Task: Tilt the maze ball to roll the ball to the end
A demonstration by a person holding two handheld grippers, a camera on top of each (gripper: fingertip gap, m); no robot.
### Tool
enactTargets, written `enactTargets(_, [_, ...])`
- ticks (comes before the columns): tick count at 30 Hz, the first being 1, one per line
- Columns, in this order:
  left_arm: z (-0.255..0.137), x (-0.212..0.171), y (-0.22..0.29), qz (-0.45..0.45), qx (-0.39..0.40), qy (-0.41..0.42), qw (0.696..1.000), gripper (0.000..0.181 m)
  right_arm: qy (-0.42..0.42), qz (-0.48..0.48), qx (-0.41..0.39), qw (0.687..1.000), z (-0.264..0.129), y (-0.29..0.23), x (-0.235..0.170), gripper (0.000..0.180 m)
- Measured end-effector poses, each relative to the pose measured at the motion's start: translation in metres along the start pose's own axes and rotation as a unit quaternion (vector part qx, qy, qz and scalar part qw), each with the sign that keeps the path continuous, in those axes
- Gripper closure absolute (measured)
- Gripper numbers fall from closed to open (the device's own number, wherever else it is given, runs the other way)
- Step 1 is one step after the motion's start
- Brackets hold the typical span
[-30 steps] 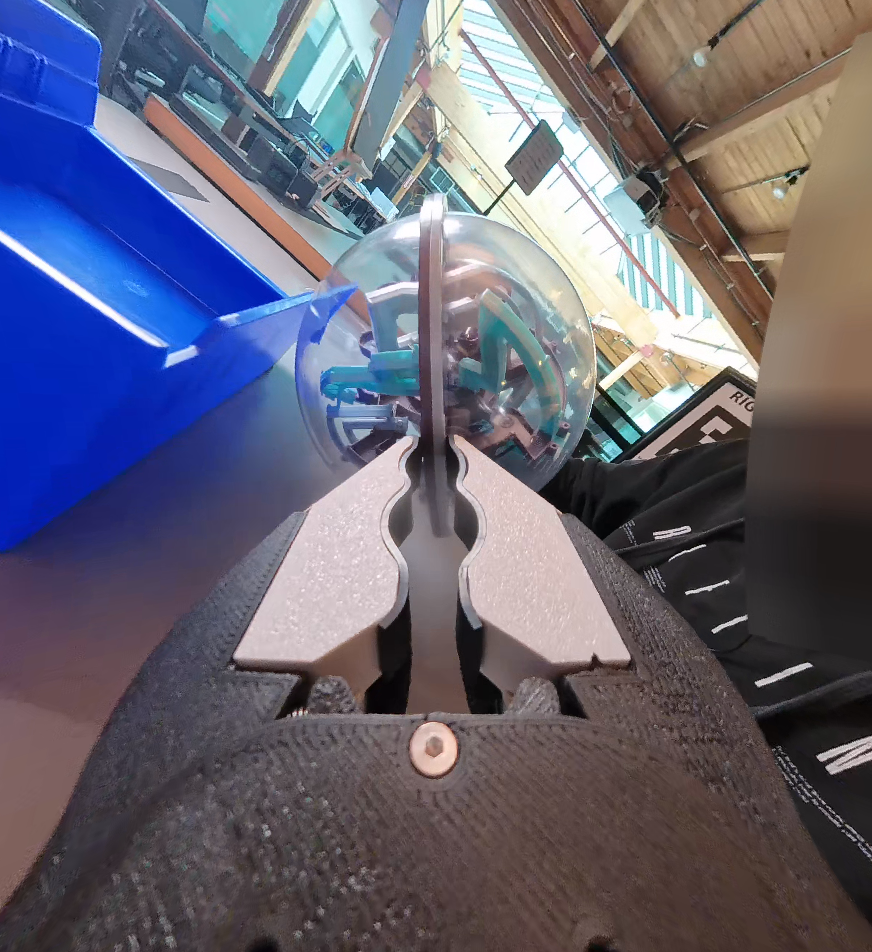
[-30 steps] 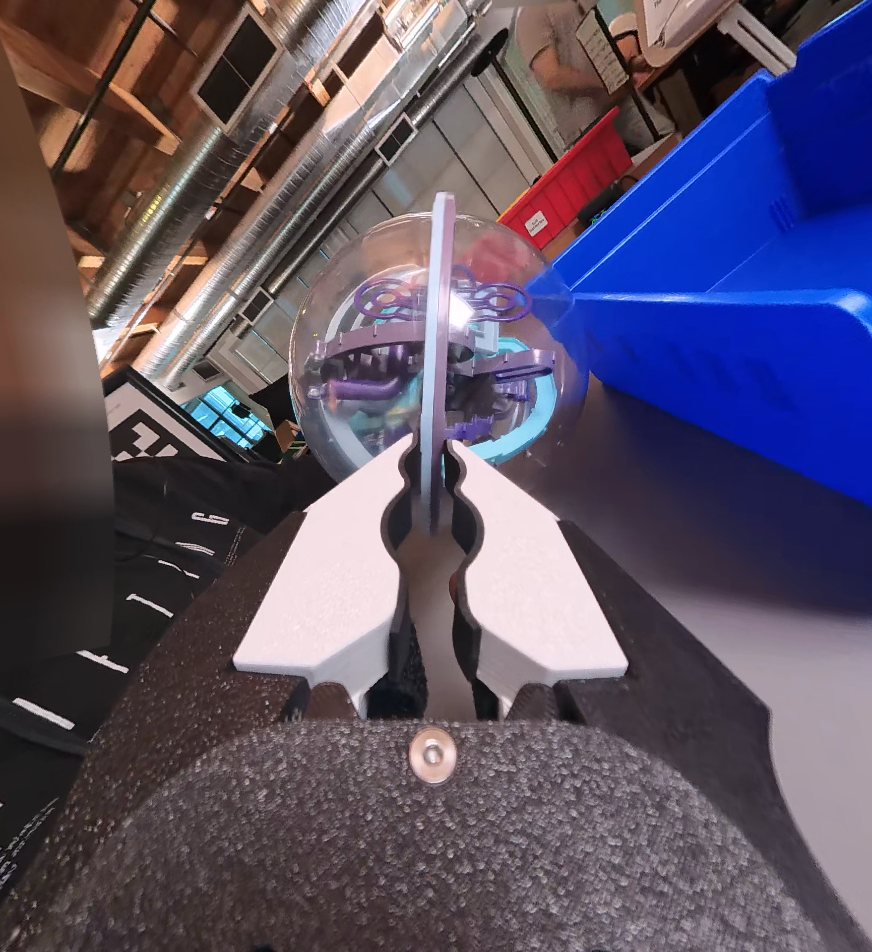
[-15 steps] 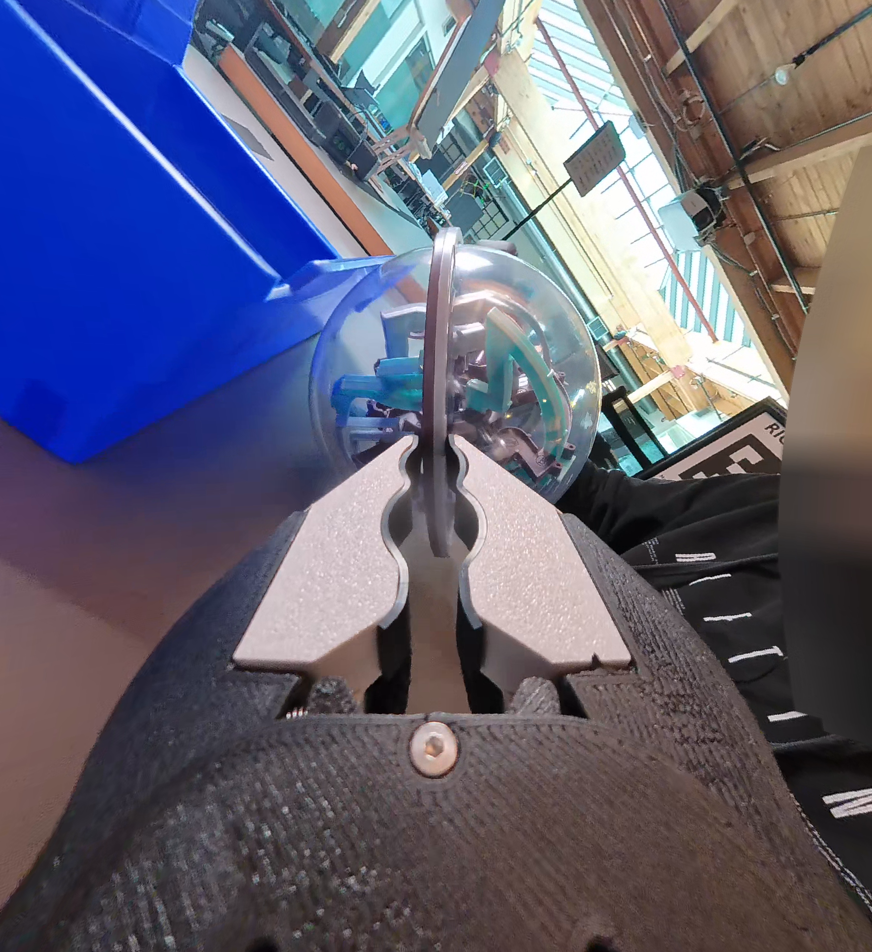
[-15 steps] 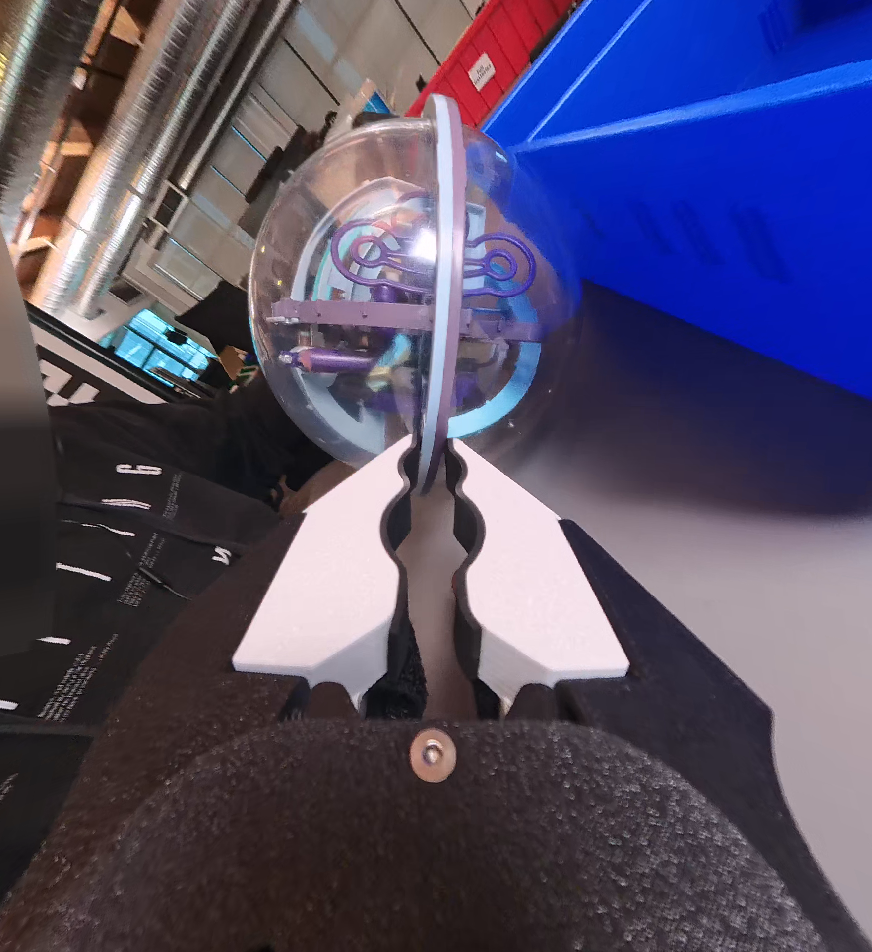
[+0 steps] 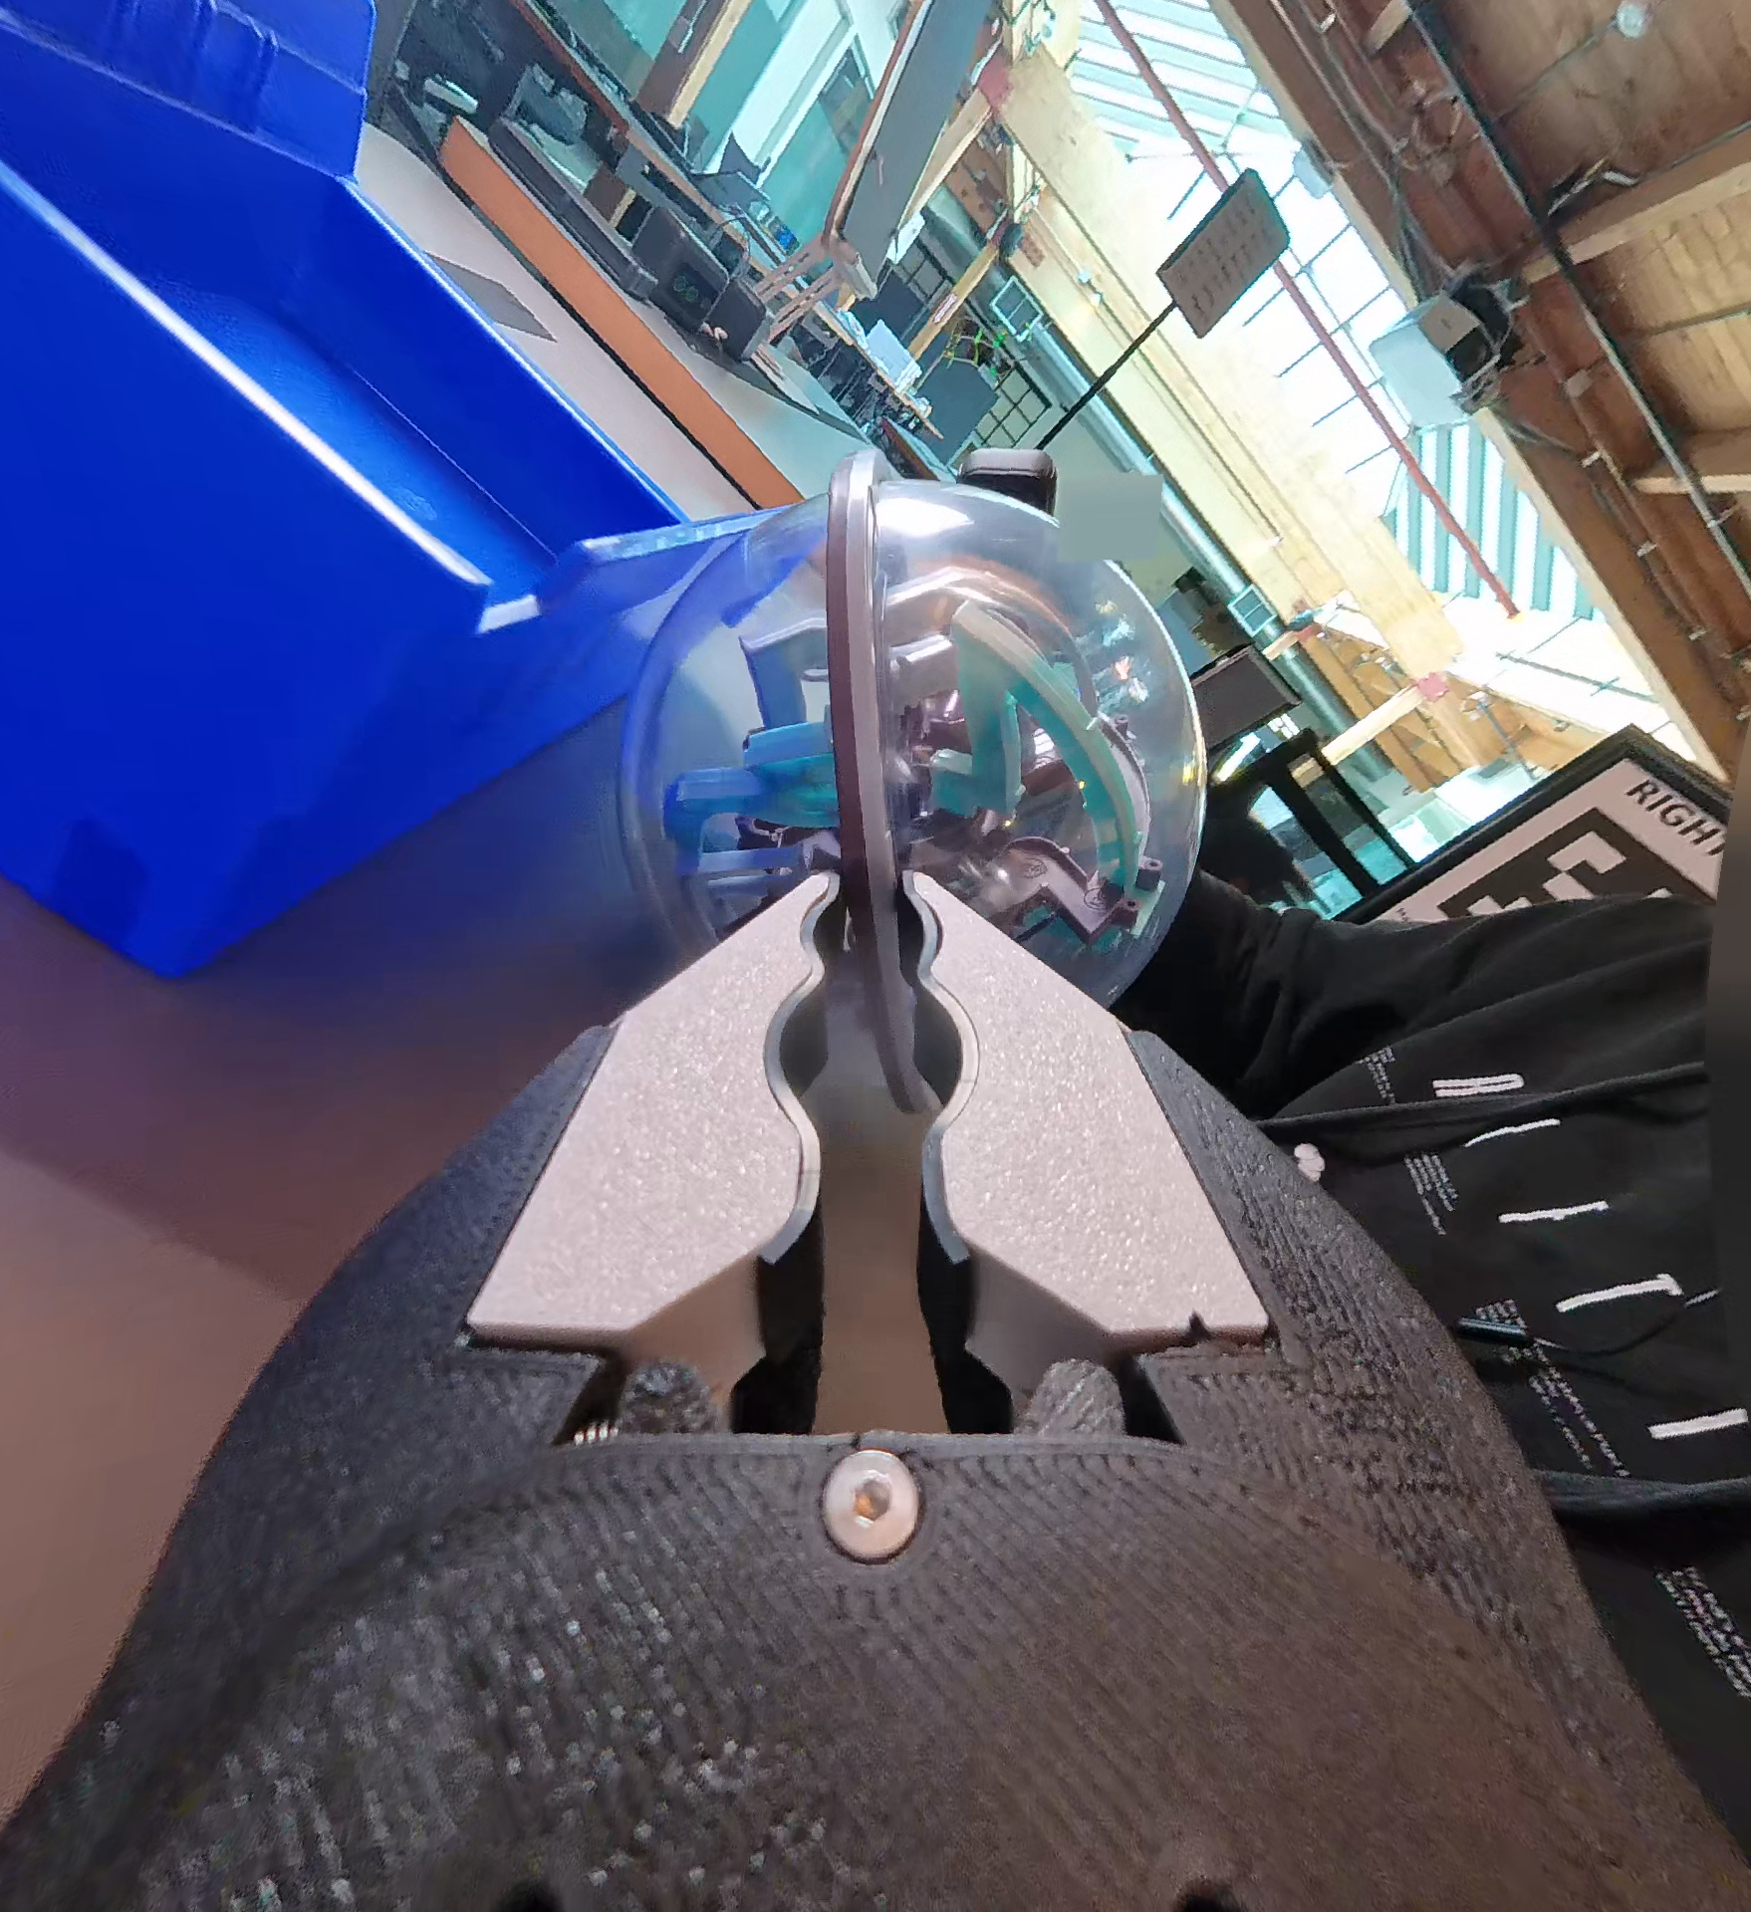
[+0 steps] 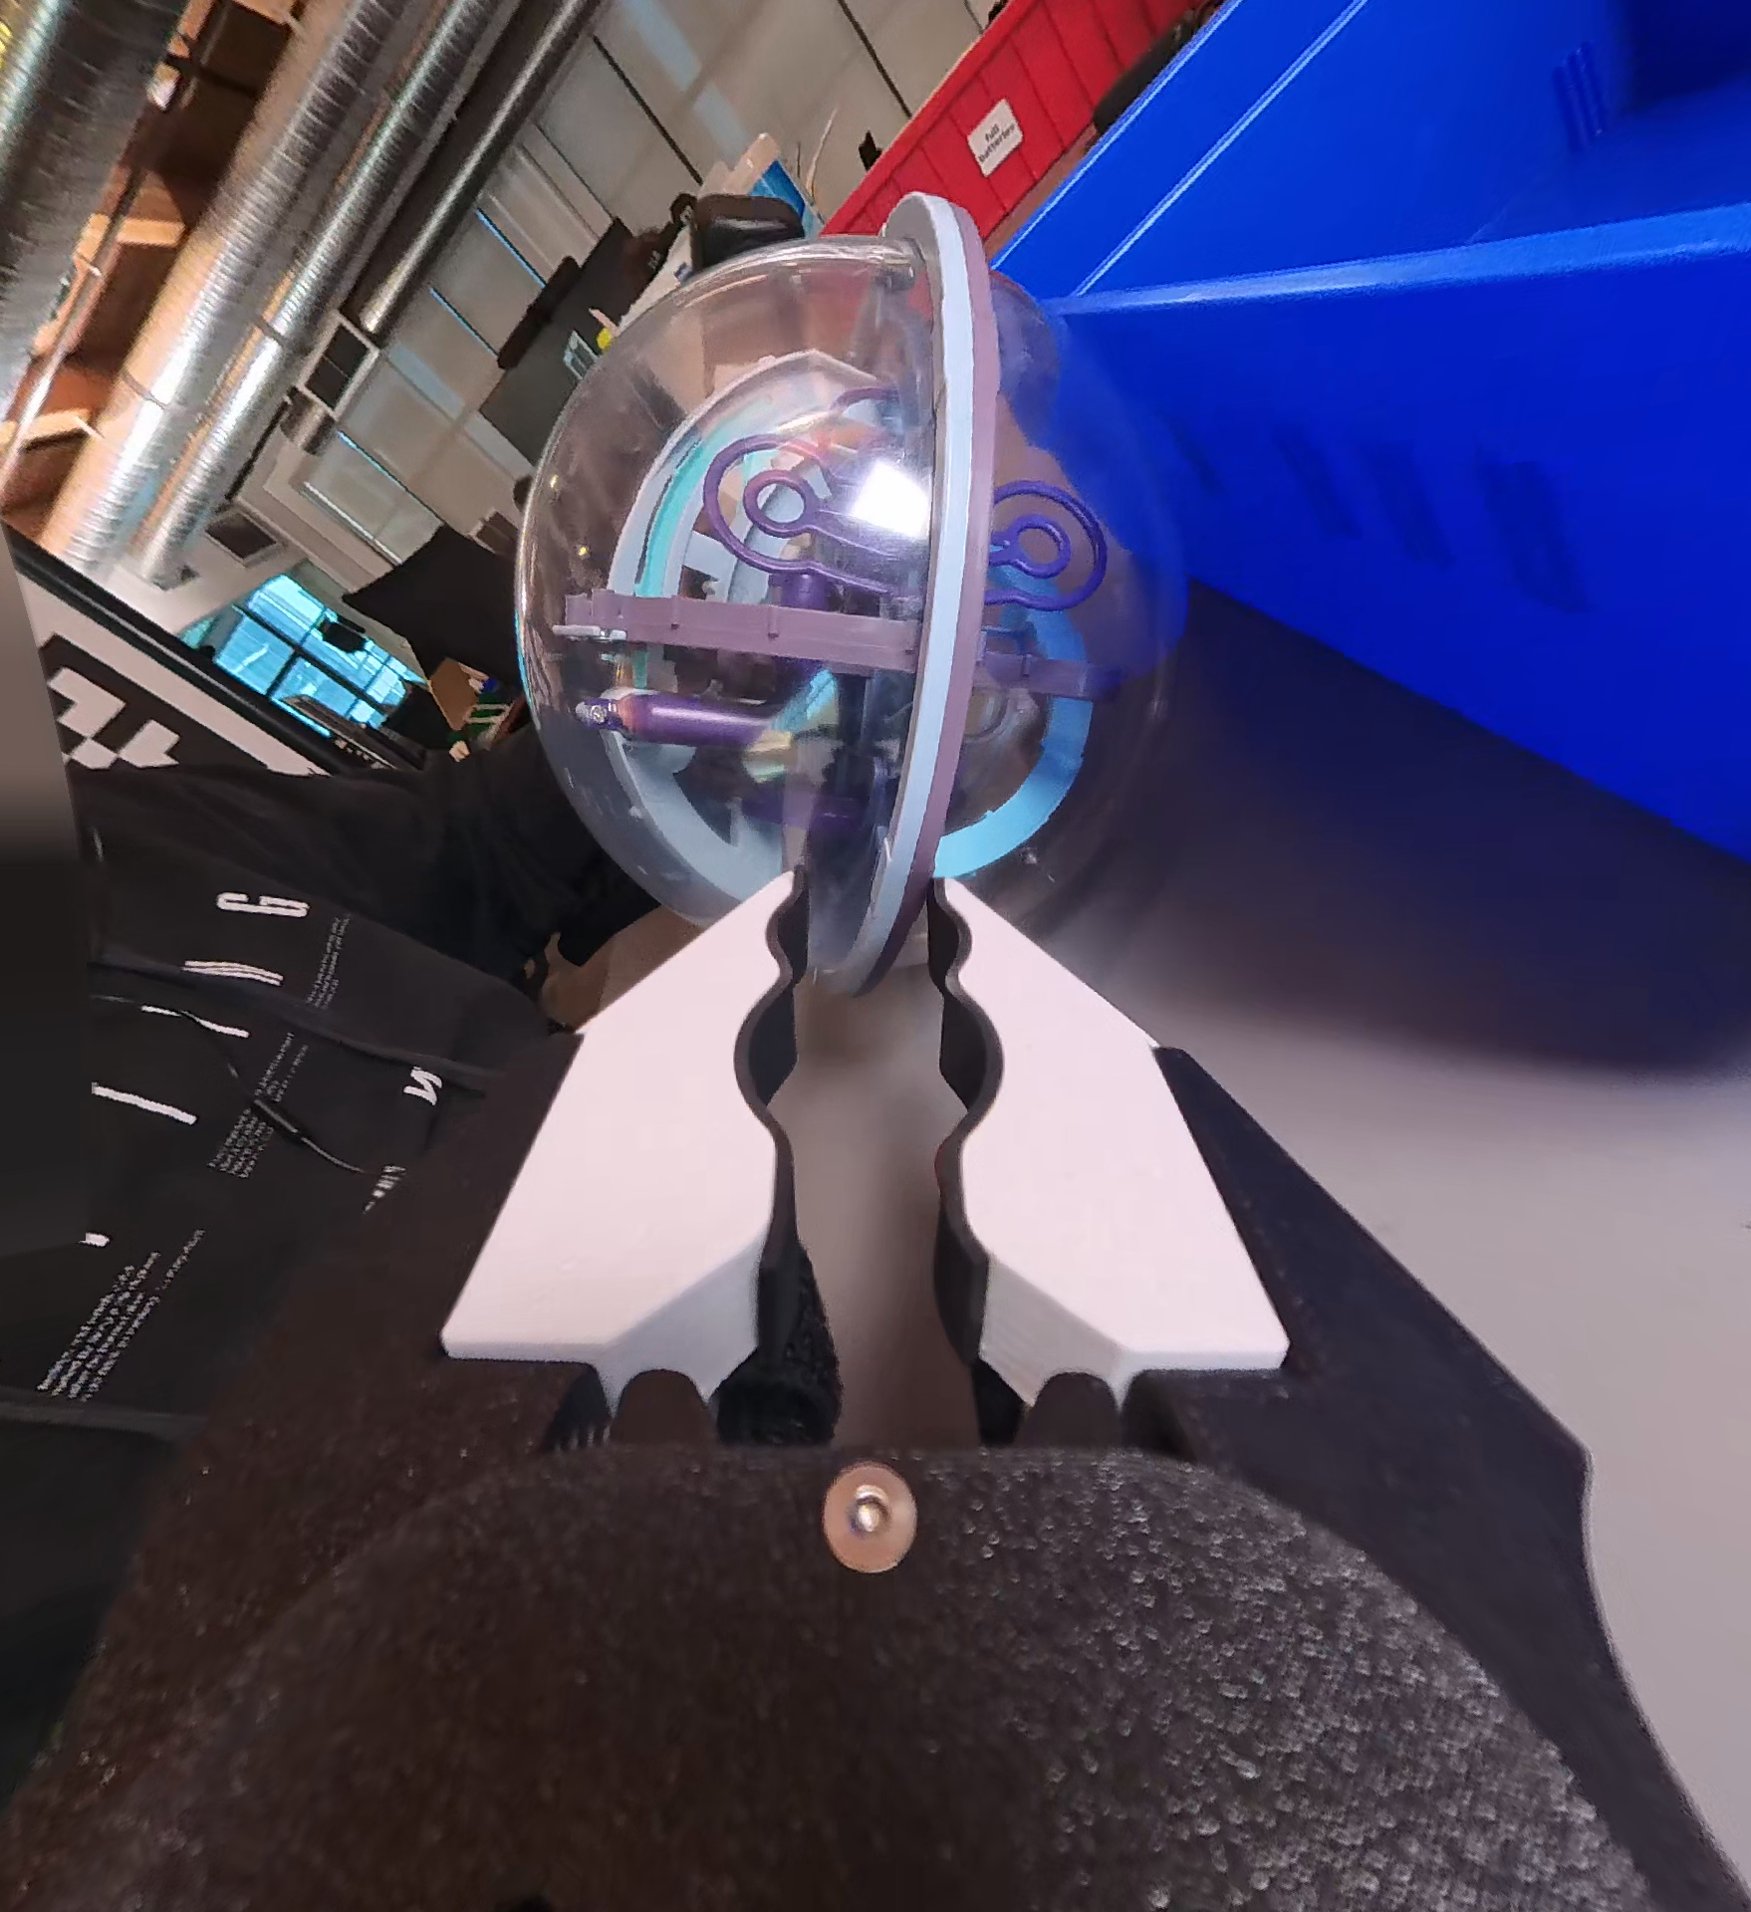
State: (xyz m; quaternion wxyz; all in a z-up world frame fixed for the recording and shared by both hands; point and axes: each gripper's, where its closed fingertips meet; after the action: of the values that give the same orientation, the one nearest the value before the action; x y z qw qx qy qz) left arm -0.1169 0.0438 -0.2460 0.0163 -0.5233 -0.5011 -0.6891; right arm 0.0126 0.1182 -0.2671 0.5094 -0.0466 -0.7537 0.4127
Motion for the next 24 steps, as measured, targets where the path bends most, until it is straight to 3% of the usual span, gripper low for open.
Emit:
enactTargets(3, [-0.002, -0.001, -0.001, 0.021, 0.008, -0.008, 1.0, 0.172, -0.02, -0.032, -0.002, 0.999, 0.002, -0.004, -0.008, 0.172])
enactTargets(6, [-0.003, 0.0, 0.005, 0.044, -0.003, -0.006, 0.999, 0.173, -0.049, -0.088, -0.021, 0.995, 0.006, -0.006, -0.018, 0.172])
enactTargets(9, [-0.005, 0.005, 0.01, 0.077, -0.002, 0.003, 0.997, 0.173, -0.071, -0.211, -0.073, 0.972, 0.012, -0.005, -0.023, 0.172])
enactTargets(14, [-0.014, 0.019, 0.014, 0.097, -0.002, 0.035, 0.995, 0.169, -0.086, -0.409, -0.167, 0.893, 0.022, -0.008, -0.02, 0.172])
enactTargets(17, [-0.016, 0.019, 0.012, 0.117, 0.011, 0.022, 0.993, 0.163, -0.105, -0.499, -0.231, 0.828, 0.022, -0.003, -0.018, 0.173])
enactTargets(21, [-0.019, 0.014, 0.001, 0.155, 0.055, -0.005, 0.986, 0.17, -0.112, -0.579, -0.281, 0.757, 0.023, -0.011, -0.016, 0.173])
enactTargets(24, [-0.019, 0.017, 0.008, 0.133, 0.035, 0.003, 0.991, 0.16, -0.103, -0.612, -0.293, 0.727, 0.025, -0.026, -0.016, 0.173])
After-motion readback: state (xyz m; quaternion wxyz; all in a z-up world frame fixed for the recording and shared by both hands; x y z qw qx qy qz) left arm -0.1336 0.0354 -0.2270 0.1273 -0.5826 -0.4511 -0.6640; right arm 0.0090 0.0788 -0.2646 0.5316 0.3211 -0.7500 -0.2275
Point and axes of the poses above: each gripper's, where its closed fingertips meet, z out along the fingers, x out of its top, y = z × x across the jaws, and after that the axes turned 1 degree about z, right-handed
